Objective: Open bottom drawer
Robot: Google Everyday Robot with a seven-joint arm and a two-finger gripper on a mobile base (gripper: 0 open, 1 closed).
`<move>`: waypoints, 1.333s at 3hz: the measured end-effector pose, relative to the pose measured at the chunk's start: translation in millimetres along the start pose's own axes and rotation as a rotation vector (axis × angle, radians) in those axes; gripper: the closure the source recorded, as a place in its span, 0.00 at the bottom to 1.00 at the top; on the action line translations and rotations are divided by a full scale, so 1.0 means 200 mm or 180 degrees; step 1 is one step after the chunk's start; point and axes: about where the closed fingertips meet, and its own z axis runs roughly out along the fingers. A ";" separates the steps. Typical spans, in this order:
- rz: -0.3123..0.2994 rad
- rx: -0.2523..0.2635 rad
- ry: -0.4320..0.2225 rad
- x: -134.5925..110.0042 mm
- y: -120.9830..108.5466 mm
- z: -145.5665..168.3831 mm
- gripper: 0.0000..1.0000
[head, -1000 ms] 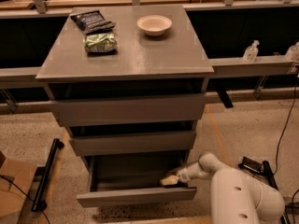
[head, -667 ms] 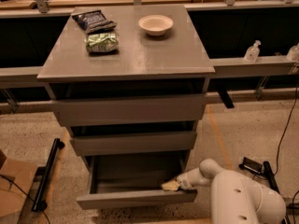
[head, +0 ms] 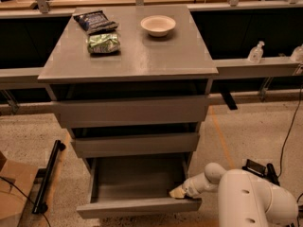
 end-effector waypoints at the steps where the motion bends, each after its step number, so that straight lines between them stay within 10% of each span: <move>1: 0.0060 0.0007 0.0111 0.08 0.02 -0.06 1.00; 4: 0.0060 0.0004 0.0112 0.07 0.03 -0.06 0.84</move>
Offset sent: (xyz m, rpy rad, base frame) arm -0.0838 -0.0988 0.0803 -0.0397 0.1232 0.0506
